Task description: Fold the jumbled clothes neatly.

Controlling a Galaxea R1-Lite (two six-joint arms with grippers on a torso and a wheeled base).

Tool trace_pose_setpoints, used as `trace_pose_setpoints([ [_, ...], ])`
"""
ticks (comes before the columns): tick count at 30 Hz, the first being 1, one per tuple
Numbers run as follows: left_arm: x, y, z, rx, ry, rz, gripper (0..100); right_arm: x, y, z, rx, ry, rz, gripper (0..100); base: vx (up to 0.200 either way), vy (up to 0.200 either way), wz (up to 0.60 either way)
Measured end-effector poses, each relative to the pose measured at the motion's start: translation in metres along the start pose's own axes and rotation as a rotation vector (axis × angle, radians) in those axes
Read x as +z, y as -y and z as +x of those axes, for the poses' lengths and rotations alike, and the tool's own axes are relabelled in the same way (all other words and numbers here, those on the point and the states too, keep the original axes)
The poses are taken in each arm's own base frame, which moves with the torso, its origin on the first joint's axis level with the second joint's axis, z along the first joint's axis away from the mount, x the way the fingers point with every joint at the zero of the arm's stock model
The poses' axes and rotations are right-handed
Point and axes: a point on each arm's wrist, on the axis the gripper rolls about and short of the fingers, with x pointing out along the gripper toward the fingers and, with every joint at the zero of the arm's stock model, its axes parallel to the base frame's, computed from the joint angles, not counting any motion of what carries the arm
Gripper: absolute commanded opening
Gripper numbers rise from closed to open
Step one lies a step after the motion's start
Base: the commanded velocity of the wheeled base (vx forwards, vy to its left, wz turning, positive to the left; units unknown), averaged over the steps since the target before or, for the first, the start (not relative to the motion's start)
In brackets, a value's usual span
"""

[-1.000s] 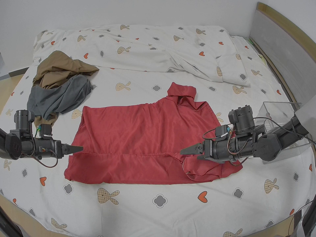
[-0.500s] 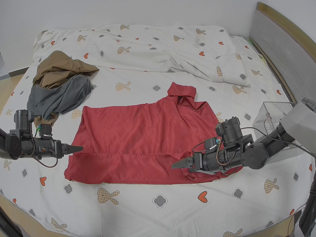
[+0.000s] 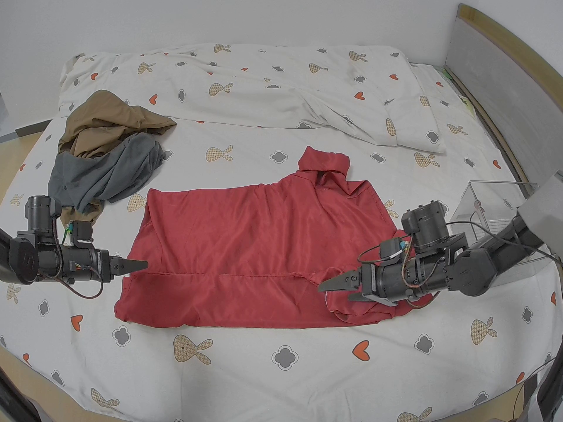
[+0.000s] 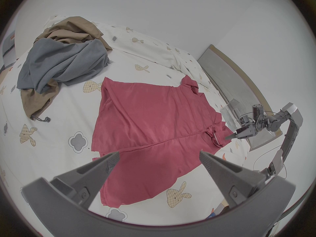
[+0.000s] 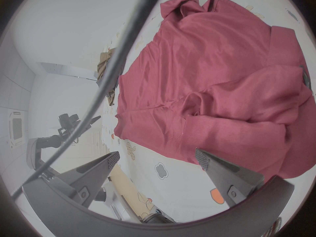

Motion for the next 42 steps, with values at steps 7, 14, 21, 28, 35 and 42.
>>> trace_pose_setpoints([
  [7, 0.000, 0.000, 0.000, 0.000, 0.000, 0.000, 100, 0.006, 0.003, -0.029, 0.011, 0.056, 0.012, 100, 0.000, 0.000, 0.00],
  [14, 0.000, 0.000, 0.000, -0.001, 0.000, 0.000, 100, 0.005, 0.029, -0.017, -0.033, 0.028, 0.068, 100, 0.000, 0.000, 0.00],
  [21, 0.000, 0.000, 0.000, 0.000, 0.000, -0.001, 100, 0.005, 0.050, -0.016, -0.065, 0.023, 0.118, 100, 0.000, 0.000, 0.00],
  [28, 0.000, 0.000, 0.000, 0.000, 0.000, 0.000, 100, 0.008, 0.054, -0.051, -0.033, 0.073, 0.145, 100, 0.000, 0.000, 0.00],
  [35, 0.000, 0.000, 0.000, -0.001, -0.001, 0.000, 100, 0.010, 0.073, -0.116, 0.016, 0.190, 0.177, 100, 0.000, 0.000, 0.00],
  [42, 0.000, 0.001, 0.001, -0.002, -0.003, 0.000, 100, 0.002, 0.103, -0.133, -0.039, 0.217, 0.095, 100, 0.000, 0.000, 0.00],
])
